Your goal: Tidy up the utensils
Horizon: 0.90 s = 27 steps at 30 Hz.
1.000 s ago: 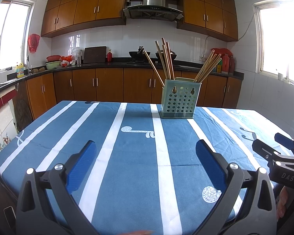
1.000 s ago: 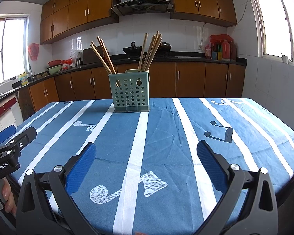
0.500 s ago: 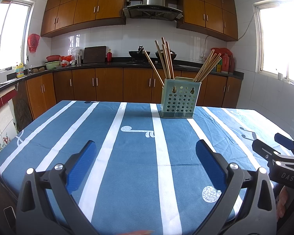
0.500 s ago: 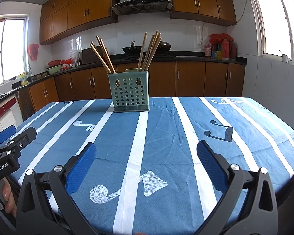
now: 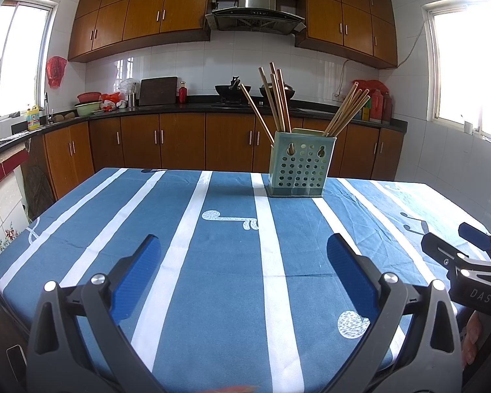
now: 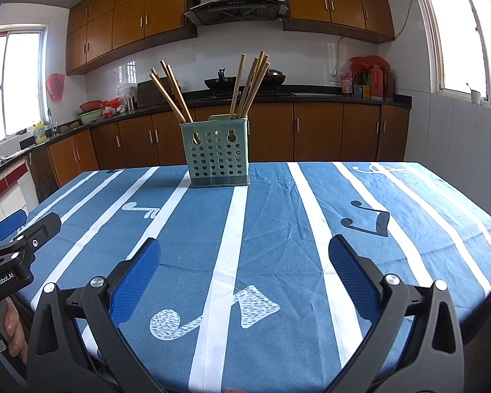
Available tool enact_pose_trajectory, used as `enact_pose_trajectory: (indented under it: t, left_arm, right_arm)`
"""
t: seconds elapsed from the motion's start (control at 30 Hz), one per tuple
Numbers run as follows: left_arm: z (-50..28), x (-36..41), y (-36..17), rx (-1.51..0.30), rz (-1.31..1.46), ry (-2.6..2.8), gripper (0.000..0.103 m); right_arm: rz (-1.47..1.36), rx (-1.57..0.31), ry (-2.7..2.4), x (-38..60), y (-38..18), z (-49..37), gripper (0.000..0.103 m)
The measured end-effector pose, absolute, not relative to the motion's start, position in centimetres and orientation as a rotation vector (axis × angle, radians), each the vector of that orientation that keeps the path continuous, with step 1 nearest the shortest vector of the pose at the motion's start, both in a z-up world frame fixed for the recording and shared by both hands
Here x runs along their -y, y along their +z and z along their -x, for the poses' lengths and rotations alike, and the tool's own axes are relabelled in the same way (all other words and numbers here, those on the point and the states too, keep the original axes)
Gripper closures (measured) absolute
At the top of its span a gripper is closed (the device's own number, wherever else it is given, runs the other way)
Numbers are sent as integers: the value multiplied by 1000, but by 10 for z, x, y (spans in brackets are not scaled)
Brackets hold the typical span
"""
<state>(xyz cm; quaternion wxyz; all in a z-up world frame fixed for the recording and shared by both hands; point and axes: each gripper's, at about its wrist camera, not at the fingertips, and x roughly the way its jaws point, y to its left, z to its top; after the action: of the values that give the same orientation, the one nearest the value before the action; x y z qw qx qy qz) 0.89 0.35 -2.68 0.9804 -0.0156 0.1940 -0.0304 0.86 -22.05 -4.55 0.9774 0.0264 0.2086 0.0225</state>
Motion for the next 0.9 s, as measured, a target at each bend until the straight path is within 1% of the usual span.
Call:
enact_pose_trajectory:
  t: [0.9]
  left_arm:
    - [-8, -5, -30, -389, 43, -57, 4]
  right_arm:
    - [-56, -422, 45, 219, -47, -9, 2]
